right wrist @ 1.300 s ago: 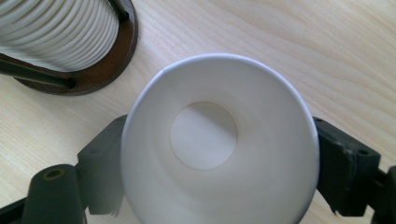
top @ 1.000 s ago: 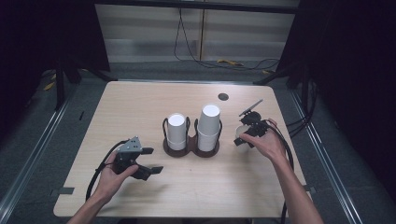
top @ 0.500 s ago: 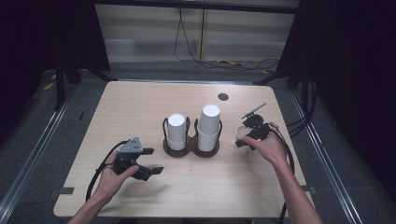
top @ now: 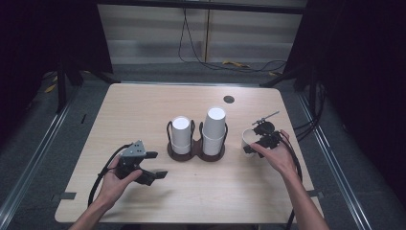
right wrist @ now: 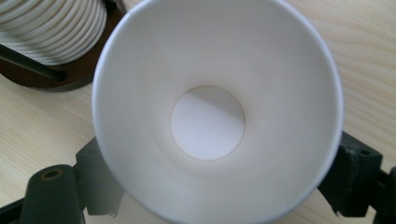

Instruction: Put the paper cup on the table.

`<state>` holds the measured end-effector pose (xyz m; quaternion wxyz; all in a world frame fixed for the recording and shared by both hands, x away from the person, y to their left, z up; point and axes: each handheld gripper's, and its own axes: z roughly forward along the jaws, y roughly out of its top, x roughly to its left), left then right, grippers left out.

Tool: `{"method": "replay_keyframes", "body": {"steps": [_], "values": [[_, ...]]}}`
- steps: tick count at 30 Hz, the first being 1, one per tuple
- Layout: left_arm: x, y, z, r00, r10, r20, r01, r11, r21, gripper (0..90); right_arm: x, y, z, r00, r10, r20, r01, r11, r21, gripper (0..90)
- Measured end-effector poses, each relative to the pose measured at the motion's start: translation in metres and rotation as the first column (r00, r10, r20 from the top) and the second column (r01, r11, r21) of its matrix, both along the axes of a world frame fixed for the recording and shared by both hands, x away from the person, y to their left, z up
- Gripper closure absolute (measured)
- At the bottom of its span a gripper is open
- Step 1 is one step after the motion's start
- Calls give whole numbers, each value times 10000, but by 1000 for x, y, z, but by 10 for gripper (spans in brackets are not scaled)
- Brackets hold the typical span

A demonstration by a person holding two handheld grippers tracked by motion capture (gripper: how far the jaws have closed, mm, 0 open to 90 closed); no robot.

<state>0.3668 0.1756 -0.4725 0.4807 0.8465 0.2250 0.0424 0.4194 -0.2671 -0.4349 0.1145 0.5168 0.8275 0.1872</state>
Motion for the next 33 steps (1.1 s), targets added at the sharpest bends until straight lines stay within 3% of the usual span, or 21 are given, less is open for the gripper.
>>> {"method": "replay_keyframes", "body": {"steps": [2,5,9,12,15,19,22,29,33], "values": [[0,0,0,10000,-3,-1,3,10000,1,158,-4,-2,1,9999,-94,127,90,9996,284,164],[0,0,0,10000,6,2,-6,10000,8,158,-11,-3,4,9982,-200,566,184,9994,279,163],[0,1,1,10000,1,58,-1,10000,-9,158,-19,-8,4,9970,-288,713,247,9981,572,156],[-1,2,2,10000,17,45,-17,10000,56,158,-29,-11,6,9914,-543,1193,472,9970,610,156],[-2,3,3,10000,50,-59,-51,9998,-171,157,-37,-15,6,9885,-596,1390,472,9947,908,155],[-4,5,2,9997,173,147,-173,9998,27,158,-54,-14,8,9715,-688,2266,482,9943,954,155],[-6,5,1,9998,149,149,-149,9999,-4,158,-63,-14,7,9666,-782,2442,442,9889,1420,148],[-11,8,4,9996,230,132,-229,9997,-68,158,-84,-7,-2,9481,-844,3066,315,9843,1735,149],[-15,9,7,9989,270,392,-263,9995,-185,158,-93,1,-3,9364,-772,3423,53,9785,2062,140]]}}
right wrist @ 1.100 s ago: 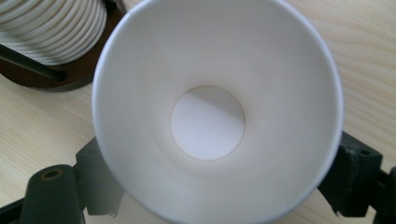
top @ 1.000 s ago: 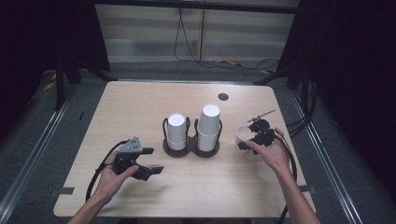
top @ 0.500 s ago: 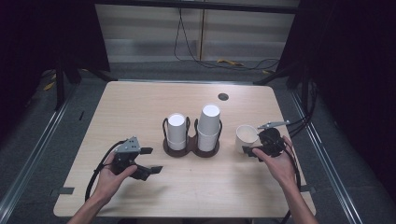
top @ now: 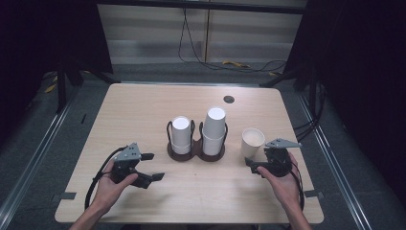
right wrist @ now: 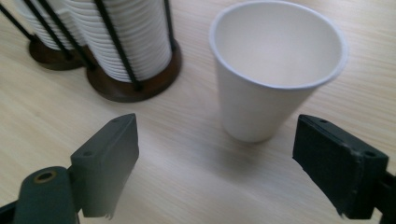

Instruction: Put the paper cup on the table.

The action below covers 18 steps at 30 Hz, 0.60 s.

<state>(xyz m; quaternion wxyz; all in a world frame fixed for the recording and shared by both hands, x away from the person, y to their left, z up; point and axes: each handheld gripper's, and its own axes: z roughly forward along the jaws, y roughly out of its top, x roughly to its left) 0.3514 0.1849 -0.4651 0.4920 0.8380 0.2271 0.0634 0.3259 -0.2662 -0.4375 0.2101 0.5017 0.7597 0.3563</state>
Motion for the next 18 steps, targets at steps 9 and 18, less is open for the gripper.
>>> {"method": "replay_keyframes", "body": {"steps": [9,18], "values": [[-7,-3,-7,9999,-44,-102,42,9997,-220,158,-15,34,-8,9957,629,675,-674,9955,663,138],[-16,-8,-12,9999,-88,-131,79,9977,-667,158,-20,60,-20,9874,1225,1000,-1355,9815,1356,139]]}}
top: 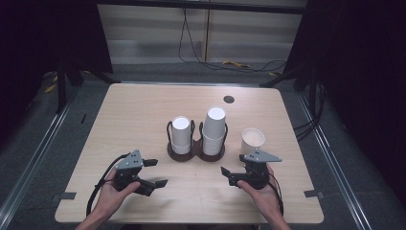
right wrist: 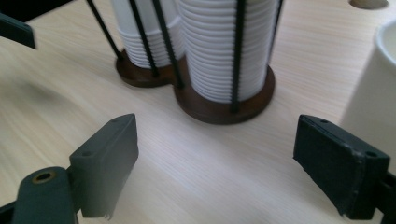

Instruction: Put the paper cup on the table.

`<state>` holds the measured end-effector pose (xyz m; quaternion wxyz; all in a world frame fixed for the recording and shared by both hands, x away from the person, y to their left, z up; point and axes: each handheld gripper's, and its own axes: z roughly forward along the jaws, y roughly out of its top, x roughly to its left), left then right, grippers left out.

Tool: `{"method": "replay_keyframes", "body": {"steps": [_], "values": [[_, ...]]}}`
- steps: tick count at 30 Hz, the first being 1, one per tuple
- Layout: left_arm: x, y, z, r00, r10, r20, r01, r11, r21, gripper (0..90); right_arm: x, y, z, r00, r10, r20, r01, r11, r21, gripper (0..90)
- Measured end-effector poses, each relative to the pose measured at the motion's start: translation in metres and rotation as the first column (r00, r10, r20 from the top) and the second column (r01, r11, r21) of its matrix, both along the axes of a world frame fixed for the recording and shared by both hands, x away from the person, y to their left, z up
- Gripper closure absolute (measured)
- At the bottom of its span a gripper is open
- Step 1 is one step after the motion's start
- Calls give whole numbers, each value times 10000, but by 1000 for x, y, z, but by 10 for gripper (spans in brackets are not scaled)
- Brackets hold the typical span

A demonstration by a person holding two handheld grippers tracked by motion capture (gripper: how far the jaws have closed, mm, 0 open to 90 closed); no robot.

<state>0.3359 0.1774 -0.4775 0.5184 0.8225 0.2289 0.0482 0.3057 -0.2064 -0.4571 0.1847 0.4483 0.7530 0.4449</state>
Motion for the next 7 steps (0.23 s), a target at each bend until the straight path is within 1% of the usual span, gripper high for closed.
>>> {"method": "replay_keyframes", "body": {"steps": [1,2,3,4,5,6,7], "values": [[0,-1,-1,9999,108,-15,-108,9999,-117,158,-1,3,-1,10000,37,82,-37,10000,66,139],[0,0,-3,9997,48,-222,-52,9998,-190,158,-2,5,-2,9997,203,135,-204,9998,13,139],[0,0,-3,9997,48,-222,-52,9998,-190,158,-2,5,-2,9997,203,135,-204,9998,13,139],[1,-1,-3,9995,-71,-296,65,9998,-211,158,-2,9,-5,9993,354,86,-354,9994,-30,138],[3,0,-3,9990,-208,-396,195,9992,-342,158,-2,10,-7,9994,333,63,-332,9994,-41,139],[5,1,-4,9980,-298,-555,276,9989,-387,158,-1,12,-9,9993,381,-30,-382,9993,-20,139],[7,1,-4,9981,-250,-572,232,9992,-317,158,1,12,-12,9990,411,-164,-413,9991,-134,139]]}}
